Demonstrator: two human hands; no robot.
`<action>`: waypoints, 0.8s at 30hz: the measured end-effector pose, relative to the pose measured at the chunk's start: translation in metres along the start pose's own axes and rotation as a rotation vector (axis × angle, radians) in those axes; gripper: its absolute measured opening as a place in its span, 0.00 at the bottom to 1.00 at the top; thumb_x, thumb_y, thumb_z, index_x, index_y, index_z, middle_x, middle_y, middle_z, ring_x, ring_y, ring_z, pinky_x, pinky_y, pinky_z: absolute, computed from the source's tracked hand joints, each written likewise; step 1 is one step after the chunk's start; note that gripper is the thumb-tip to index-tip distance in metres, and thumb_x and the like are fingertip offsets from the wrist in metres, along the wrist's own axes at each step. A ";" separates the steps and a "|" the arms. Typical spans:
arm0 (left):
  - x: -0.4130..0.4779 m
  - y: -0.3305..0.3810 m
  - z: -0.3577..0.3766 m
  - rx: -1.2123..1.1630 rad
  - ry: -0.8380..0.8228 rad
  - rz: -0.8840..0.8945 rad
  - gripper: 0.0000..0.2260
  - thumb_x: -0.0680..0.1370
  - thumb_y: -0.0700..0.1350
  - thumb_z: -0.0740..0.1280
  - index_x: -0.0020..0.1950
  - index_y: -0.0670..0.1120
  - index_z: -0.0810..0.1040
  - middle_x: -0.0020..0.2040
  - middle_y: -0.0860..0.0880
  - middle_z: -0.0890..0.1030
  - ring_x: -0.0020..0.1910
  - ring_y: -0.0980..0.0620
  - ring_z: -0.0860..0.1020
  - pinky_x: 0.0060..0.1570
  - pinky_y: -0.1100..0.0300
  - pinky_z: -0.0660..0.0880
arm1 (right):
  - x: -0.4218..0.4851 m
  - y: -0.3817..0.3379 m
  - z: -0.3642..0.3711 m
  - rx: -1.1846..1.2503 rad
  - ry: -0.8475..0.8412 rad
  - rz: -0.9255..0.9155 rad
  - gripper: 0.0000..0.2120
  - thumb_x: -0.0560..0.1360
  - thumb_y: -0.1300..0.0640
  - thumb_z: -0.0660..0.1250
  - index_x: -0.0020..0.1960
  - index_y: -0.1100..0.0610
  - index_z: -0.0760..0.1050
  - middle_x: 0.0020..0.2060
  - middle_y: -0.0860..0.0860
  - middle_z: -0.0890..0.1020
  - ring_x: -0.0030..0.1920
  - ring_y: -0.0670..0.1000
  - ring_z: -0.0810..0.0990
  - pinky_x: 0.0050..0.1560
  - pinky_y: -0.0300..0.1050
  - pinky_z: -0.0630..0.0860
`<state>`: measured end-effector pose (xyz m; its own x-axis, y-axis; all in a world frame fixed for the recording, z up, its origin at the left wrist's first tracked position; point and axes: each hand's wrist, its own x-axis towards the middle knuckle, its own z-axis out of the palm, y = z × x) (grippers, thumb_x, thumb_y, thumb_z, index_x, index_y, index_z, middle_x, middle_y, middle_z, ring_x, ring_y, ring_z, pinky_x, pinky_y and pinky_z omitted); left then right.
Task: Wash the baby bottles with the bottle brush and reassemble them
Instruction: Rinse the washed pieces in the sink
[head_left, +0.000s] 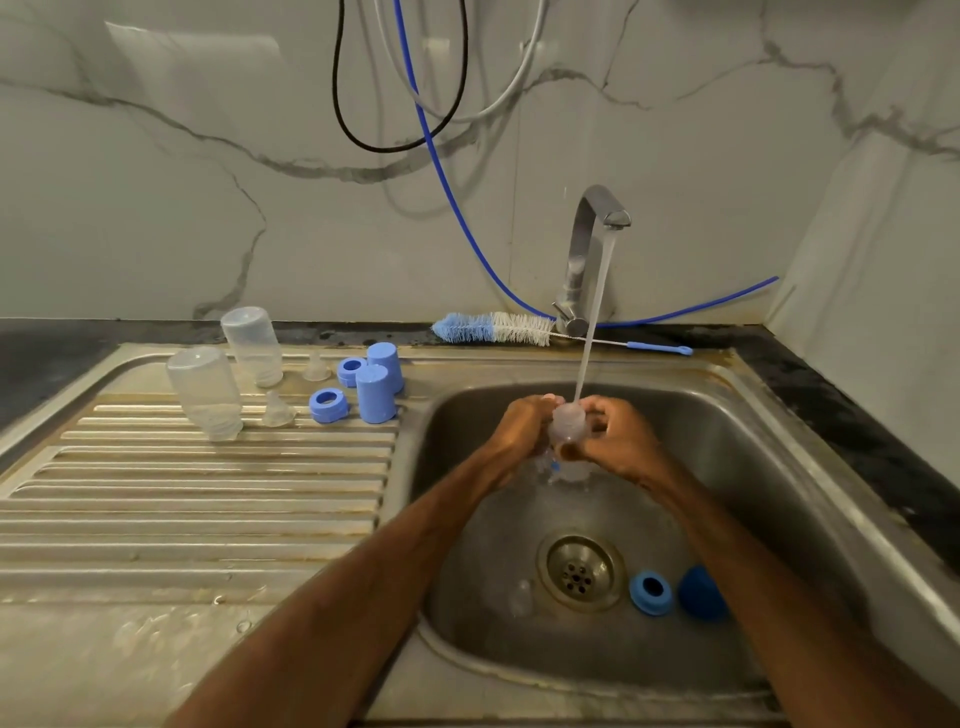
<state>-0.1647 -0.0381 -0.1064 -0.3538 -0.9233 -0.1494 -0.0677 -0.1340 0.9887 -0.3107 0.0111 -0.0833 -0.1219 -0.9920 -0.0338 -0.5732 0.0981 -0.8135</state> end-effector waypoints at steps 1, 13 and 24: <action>0.000 0.001 0.000 -0.009 0.005 0.000 0.13 0.83 0.48 0.59 0.61 0.46 0.79 0.58 0.40 0.83 0.58 0.38 0.81 0.60 0.44 0.80 | 0.001 -0.002 0.001 -0.019 0.063 -0.034 0.30 0.64 0.61 0.82 0.64 0.54 0.76 0.56 0.48 0.82 0.55 0.51 0.82 0.57 0.50 0.81; 0.003 0.000 -0.001 -0.059 0.046 -0.052 0.17 0.87 0.53 0.53 0.55 0.47 0.79 0.50 0.44 0.83 0.50 0.45 0.79 0.60 0.47 0.77 | -0.002 0.000 0.007 -0.076 0.205 -0.155 0.30 0.67 0.58 0.82 0.66 0.53 0.75 0.59 0.50 0.81 0.57 0.50 0.81 0.55 0.45 0.80; 0.003 0.000 -0.001 -0.116 0.040 -0.068 0.18 0.87 0.54 0.53 0.52 0.49 0.80 0.49 0.42 0.80 0.50 0.45 0.77 0.60 0.48 0.76 | -0.007 -0.006 0.004 -0.041 0.290 -0.223 0.29 0.67 0.58 0.81 0.66 0.54 0.75 0.56 0.46 0.80 0.55 0.48 0.80 0.53 0.44 0.80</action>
<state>-0.1653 -0.0410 -0.1066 -0.3139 -0.9240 -0.2181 0.0184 -0.2356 0.9717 -0.3029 0.0176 -0.0803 -0.2117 -0.9261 0.3124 -0.6430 -0.1088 -0.7581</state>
